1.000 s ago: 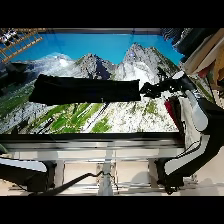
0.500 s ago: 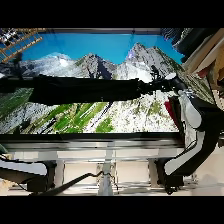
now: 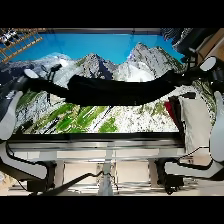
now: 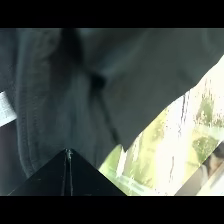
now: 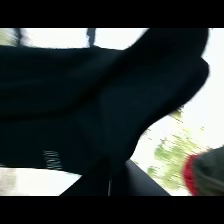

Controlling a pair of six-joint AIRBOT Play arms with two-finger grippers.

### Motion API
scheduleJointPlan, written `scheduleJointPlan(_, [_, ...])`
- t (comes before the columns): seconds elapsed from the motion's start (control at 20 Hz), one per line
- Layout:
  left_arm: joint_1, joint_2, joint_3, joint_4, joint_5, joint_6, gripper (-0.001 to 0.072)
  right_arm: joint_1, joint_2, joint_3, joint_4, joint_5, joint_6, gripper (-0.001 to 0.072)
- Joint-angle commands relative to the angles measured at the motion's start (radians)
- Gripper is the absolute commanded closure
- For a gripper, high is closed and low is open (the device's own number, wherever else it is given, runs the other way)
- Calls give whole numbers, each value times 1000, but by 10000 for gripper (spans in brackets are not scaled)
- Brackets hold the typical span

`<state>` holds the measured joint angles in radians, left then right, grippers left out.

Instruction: Fold the clothes and pants, and hang the long-sleeved shirts on hangers.

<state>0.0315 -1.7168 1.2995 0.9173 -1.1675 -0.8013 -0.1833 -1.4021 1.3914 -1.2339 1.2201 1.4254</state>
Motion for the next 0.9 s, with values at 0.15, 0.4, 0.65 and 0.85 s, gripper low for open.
scheduleJointPlan(0.15, [-74, -18, 56, -13, 5, -11, 701, 431, -4, 36, 108, -291, 201, 696])
scheduleJointPlan(0.4, [77, 110, 135, -13, -229, -261, 701, 813, -349, 200, 167, -584, 272, 696])
scheduleJointPlan(0.65, [164, 163, 135, -12, -270, -292, 700, 889, -741, 660, 240, -387, 257, 417])
scheduleJointPlan(0.85, [149, 159, 135, -13, -259, -284, 700, 773, -630, 659, 166, -188, 234, 286])
